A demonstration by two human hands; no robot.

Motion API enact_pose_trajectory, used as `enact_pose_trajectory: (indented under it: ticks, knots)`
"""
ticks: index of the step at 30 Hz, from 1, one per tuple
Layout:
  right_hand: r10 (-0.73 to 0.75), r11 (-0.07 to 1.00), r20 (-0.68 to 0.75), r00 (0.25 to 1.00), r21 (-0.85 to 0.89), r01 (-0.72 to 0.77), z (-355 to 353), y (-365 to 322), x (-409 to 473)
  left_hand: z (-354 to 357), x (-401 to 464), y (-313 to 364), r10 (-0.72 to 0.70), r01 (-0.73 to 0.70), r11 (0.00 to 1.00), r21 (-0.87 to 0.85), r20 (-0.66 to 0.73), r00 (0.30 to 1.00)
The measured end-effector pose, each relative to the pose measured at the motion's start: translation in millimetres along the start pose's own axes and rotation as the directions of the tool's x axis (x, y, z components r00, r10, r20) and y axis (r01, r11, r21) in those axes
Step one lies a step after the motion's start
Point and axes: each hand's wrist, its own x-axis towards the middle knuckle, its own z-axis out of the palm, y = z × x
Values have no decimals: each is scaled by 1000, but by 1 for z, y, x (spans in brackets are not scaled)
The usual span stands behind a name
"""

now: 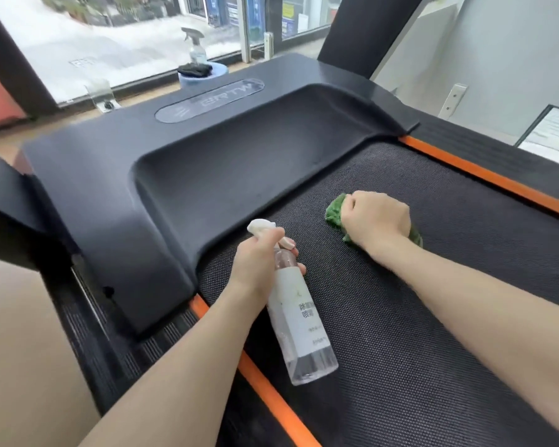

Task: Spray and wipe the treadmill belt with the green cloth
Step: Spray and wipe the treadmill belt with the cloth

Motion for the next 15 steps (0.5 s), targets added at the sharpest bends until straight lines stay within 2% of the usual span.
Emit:
enact_pose_trajectory:
  ticks: [2,5,8,13,15]
  knots:
    - [-135,991,-9,991,10,135,-5,-18,-41,-5,-10,4,-7,6,1000,-30,-38,999]
    - [-225,974,25,974,28,224,-15,-38,-97,-23,-33,11,12,-20,998,-67,-122,992]
    - [-318,947,67,946,61,314,-22,-64,-150,-41,-66,29,42,-52,996,-72,-140,989]
    - [-253,966,282,925,117,229,-43,-75,-156,-77,-131,57,152,-152,988,12,-173,973]
    - [-223,966,448,866,218,136,-61,-94,-153,-100,-154,58,155,-153,988,25,-199,968]
